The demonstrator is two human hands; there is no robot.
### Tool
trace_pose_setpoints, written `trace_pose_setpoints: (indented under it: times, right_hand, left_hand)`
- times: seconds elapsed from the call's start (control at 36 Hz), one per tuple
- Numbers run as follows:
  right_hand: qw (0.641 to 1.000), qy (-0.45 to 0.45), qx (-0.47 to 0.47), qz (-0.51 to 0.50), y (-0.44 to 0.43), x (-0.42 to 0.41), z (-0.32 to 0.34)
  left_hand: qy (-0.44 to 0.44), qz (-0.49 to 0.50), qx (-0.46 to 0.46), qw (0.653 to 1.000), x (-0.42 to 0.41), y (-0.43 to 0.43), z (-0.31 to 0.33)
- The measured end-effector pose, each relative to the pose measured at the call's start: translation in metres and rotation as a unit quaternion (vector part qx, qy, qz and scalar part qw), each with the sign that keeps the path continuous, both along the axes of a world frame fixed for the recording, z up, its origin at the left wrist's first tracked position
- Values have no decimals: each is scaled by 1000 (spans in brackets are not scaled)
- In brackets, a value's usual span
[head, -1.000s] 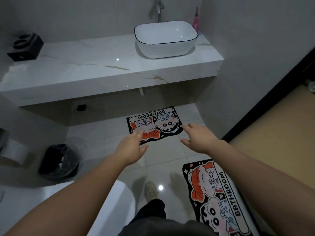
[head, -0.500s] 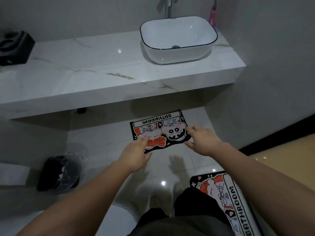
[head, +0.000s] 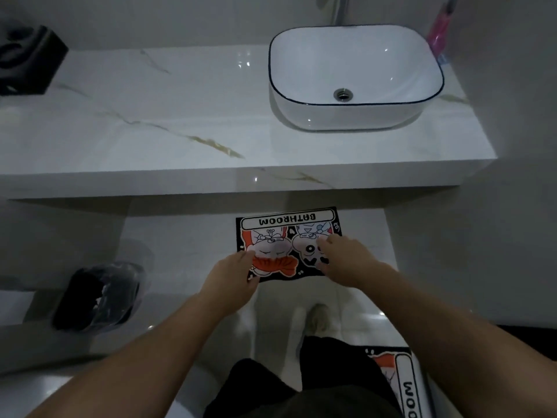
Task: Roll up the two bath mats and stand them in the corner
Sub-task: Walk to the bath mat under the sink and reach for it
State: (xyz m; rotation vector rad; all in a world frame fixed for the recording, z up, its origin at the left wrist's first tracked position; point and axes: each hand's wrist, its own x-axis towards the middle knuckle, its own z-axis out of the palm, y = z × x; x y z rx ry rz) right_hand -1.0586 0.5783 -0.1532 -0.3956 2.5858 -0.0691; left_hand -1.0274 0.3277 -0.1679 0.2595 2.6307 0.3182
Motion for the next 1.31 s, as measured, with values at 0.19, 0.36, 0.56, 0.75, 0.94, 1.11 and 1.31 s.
trace_pose_setpoints:
  times: [0.19,0.36,0.56,0.75,0.94,1.11,1.31]
  right_hand:
    - [997,-21,1,74,-17,-37,-37]
    - [997,-14,-8,81,-46,-65,-81]
    - [998,-12,5,59,-70,-96,-181]
    - [999,-23,-18,39,-62,-115,-323]
    - [1000,-8,-4,28,-26,-144,-484]
    - [999,10,45,-28,16,-167,-611]
    - [987,-4,64,-144,67,-168,-696]
  left_hand:
    - [0,1,-8,1000,-31,-1,-30]
    - [8,-18,3,1000,-67,-24,-74]
    - [19,-55,20,998,-103,-47,-174]
    - [29,-79,51,995,-122,-42,-321]
    - [53,-130,58,988,-168,-9,-482]
    - [76,-182,39,980,-197,29,-583]
    - [109,-252,13,962,-204,60,-661]
